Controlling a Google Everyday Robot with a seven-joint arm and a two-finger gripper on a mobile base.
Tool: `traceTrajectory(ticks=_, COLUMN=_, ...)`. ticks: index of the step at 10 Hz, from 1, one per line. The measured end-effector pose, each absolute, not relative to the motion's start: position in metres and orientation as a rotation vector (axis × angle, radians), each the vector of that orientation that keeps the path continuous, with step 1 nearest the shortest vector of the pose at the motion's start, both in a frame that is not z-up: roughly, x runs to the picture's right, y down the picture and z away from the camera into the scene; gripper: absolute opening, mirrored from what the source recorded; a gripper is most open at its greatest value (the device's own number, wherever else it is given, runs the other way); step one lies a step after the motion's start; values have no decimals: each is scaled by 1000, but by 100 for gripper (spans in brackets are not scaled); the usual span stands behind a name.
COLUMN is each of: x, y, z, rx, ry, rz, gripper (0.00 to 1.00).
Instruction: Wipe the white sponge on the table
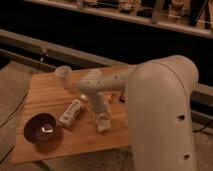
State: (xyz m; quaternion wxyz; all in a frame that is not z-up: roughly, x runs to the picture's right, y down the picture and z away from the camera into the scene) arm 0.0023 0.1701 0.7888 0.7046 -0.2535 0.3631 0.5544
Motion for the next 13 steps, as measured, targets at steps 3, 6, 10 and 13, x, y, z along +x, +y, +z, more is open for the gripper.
traceTrajectory(ticks=3, x=11, y=152, z=807, rx=-524, ry=817, rz=1226, gripper=0)
traceTrajectory(ticks=6, x=-2, y=133, z=831, rx=-507, ry=773, rz=1222, gripper=0)
traceTrajectory(ticks=10, x=-31, y=125, z=844, rx=-528, ry=699, rz=1224, gripper=0)
traceTrajectory(ticks=13, x=-53, y=125, z=839, rx=-549, ry=663, rz=1197, gripper=0)
